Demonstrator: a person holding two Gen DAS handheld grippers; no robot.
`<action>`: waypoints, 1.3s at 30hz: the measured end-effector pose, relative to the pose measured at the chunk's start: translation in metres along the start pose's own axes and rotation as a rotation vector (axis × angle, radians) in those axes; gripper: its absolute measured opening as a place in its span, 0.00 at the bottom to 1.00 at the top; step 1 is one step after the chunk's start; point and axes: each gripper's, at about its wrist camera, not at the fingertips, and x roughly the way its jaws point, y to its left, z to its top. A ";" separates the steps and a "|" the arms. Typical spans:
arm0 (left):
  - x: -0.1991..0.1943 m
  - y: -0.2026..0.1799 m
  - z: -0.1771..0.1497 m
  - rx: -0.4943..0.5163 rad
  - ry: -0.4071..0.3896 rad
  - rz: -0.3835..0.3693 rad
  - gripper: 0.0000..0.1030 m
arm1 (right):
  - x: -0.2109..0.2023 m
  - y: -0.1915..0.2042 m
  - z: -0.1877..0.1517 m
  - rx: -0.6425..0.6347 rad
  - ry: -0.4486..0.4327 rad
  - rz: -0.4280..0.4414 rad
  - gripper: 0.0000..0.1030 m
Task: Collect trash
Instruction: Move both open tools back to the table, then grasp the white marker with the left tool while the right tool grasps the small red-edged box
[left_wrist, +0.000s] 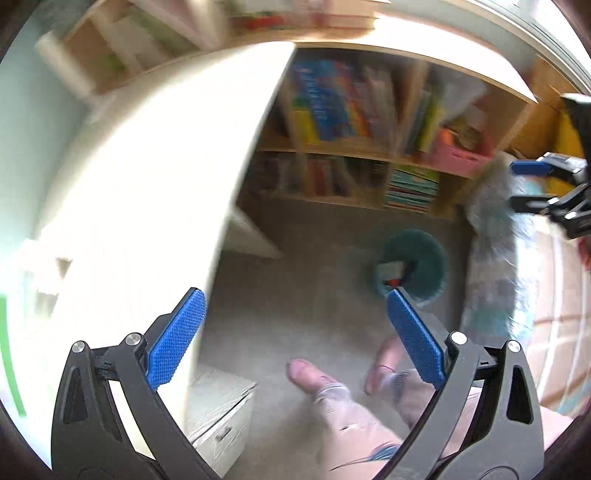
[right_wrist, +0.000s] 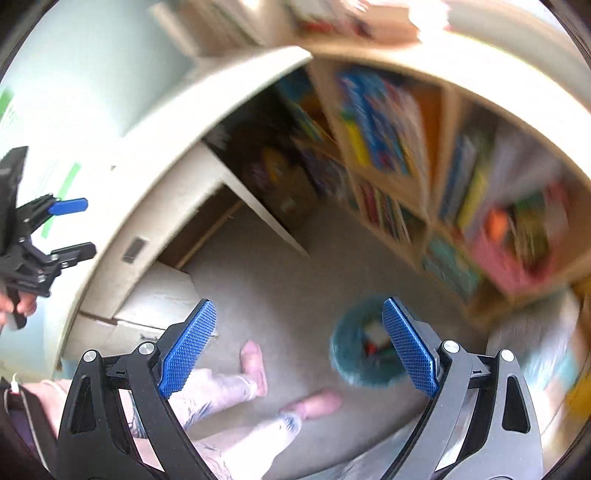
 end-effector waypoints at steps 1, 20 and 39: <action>-0.005 0.012 -0.005 -0.034 -0.002 0.019 0.93 | -0.001 0.012 0.014 -0.047 -0.009 0.025 0.88; -0.016 0.177 -0.067 -0.376 0.005 0.206 0.93 | 0.058 0.200 0.174 -0.636 0.061 0.200 0.88; 0.033 0.232 -0.096 -0.475 0.036 0.174 0.93 | 0.178 0.350 0.253 -1.111 0.191 0.385 0.88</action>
